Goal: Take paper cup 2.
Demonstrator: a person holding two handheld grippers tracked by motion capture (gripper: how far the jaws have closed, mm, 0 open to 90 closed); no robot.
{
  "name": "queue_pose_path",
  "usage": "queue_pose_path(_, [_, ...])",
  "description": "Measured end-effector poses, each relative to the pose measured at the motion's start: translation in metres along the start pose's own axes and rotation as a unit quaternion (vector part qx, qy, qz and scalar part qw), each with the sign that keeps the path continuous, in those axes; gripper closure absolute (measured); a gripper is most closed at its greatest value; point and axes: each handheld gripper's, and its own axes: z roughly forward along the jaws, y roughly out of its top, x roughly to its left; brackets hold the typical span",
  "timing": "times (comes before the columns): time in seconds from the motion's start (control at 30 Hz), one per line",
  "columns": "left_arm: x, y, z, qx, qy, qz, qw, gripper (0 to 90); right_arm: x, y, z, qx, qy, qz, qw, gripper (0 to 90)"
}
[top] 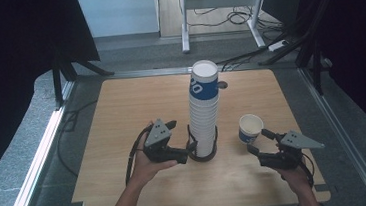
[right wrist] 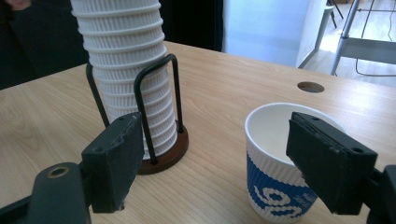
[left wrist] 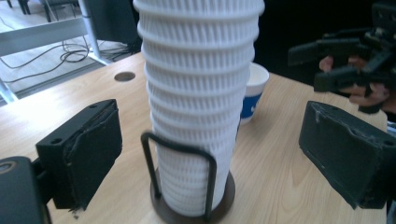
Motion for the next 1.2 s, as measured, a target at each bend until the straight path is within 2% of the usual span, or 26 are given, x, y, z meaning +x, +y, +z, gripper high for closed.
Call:
queue_pose_path(0.1, [-0.001,0.006,0.008,-0.009,-0.001,-0.003,1.0,5.9,0.001,0.001,0.0,-0.002,0.002,-0.002,1.0,19.6])
queue_pose_path(0.57, [0.001,0.02,0.032,-0.003,-0.012,0.011,0.9999,5.0,0.003,-0.001,0.004,0.003,0.01,-0.003,0.9999,19.6])
queue_pose_path(0.7, [0.002,0.025,0.044,0.01,0.004,0.016,0.9998,4.8,0.004,-0.001,0.005,0.004,0.012,-0.004,0.9999,19.5])
queue_pose_path(1.1, [0.005,0.028,0.062,0.026,0.008,0.019,0.9994,6.5,0.006,-0.001,0.007,0.007,0.015,-0.007,0.9998,19.5])
queue_pose_path(1.13, [0.004,0.028,0.062,0.027,0.017,0.024,0.9992,8.6,0.006,-0.001,0.007,0.008,0.016,-0.008,0.9998,19.5])
queue_pose_path(1.2, [0.004,0.028,0.063,0.028,0.02,0.024,0.9991,11.6,0.007,-0.001,0.008,0.009,0.017,-0.009,0.9998,19.6])
